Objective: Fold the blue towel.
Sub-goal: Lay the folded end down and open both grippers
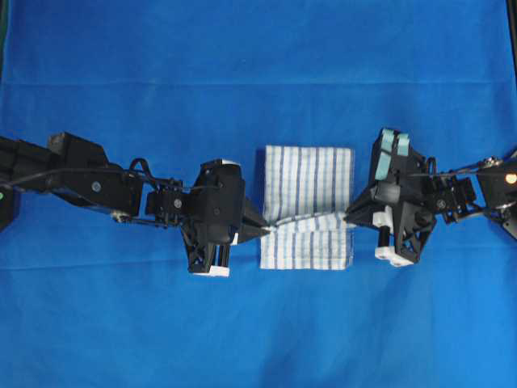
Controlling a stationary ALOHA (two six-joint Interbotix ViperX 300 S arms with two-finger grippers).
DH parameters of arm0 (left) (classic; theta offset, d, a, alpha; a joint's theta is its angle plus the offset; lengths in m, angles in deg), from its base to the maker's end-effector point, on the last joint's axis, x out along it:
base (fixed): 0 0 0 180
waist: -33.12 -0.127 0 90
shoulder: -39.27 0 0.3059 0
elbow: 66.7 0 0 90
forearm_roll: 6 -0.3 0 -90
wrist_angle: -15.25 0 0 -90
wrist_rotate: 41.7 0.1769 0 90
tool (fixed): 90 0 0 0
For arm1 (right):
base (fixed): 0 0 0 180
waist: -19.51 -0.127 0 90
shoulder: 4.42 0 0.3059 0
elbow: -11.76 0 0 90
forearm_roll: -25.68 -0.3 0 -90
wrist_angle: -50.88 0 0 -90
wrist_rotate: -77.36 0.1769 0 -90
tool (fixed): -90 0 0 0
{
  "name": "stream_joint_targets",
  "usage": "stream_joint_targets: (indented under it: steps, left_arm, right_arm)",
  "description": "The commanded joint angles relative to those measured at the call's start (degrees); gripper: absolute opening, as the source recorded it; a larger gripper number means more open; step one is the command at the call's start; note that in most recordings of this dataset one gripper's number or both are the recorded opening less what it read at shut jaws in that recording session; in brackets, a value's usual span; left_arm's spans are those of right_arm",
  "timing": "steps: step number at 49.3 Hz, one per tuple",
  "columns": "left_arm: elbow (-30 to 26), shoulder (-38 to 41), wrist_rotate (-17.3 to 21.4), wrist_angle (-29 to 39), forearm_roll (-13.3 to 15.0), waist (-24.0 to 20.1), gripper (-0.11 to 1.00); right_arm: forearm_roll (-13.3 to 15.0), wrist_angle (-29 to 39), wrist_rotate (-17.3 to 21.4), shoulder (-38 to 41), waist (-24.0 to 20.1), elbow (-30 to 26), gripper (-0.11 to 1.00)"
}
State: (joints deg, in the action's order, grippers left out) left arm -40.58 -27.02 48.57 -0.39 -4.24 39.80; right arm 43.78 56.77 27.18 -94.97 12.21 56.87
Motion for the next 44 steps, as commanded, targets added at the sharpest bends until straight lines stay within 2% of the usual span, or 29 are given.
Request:
stream_joint_targets:
  steps: [1, 13, 39, 44]
  left_arm:
    - [-0.5, -0.6, -0.7, -0.1, 0.1, 1.1, 0.03]
    - [-0.9, -0.4, -1.3, -0.2, 0.1, 2.1, 0.03]
    - [-2.4, 1.1, -1.2, -0.2, 0.1, 2.1, 0.03]
    - [-2.5, 1.1, -1.2, -0.2, 0.1, 2.2, 0.10]
  right_arm:
    - [-0.1, 0.4, 0.4, 0.1, -0.8, -1.1, 0.08]
    - [-0.1, 0.4, 2.1, 2.6, -3.9, -2.5, 0.08]
    - [-0.3, 0.7, 2.2, 3.5, -4.6, -2.9, 0.08]
    - [-0.2, 0.7, 2.2, 3.5, -4.7, -3.1, 0.09]
